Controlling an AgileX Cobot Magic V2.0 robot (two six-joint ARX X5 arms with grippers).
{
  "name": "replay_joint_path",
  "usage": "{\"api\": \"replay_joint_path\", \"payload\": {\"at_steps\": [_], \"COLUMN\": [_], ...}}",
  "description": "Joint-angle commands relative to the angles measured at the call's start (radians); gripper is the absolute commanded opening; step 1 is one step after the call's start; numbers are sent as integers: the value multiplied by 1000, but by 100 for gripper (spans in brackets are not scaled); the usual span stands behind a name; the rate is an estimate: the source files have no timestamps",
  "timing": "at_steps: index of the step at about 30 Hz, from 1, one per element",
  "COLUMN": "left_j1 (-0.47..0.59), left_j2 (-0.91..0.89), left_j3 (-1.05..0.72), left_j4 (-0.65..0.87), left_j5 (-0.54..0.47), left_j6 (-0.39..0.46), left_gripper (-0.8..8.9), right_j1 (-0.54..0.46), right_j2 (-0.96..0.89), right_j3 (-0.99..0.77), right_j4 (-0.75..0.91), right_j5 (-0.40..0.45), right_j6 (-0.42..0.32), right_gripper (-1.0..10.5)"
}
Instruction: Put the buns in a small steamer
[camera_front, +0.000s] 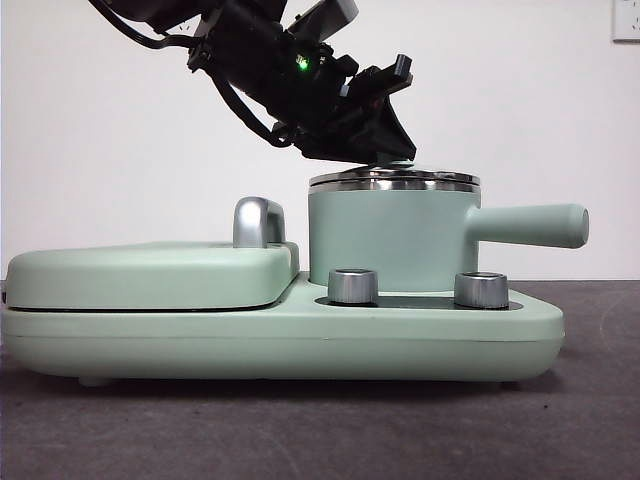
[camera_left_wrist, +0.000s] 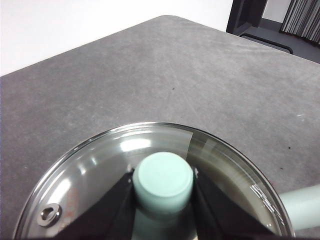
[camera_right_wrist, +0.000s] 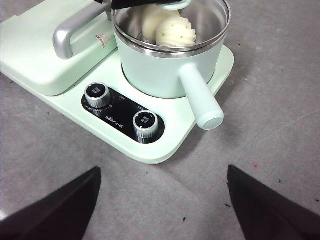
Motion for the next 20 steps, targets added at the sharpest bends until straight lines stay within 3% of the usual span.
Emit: {"api": "replay_joint_path", "payload": {"at_steps": [1,20], "left_j1": [-9,-10], "left_j2": [21,21], "left_j3": [18,18], "left_j4": [3,-99], "left_j5": [1,1], "left_j6": [-3,23], "left_gripper": [15,15], "right_j1": [5,5], "right_j2": [3,3], "right_j3": [3,3], "right_j4": [6,6], "right_j5": [4,4], "right_j6": [17,17], "right_gripper": [396,396]}}
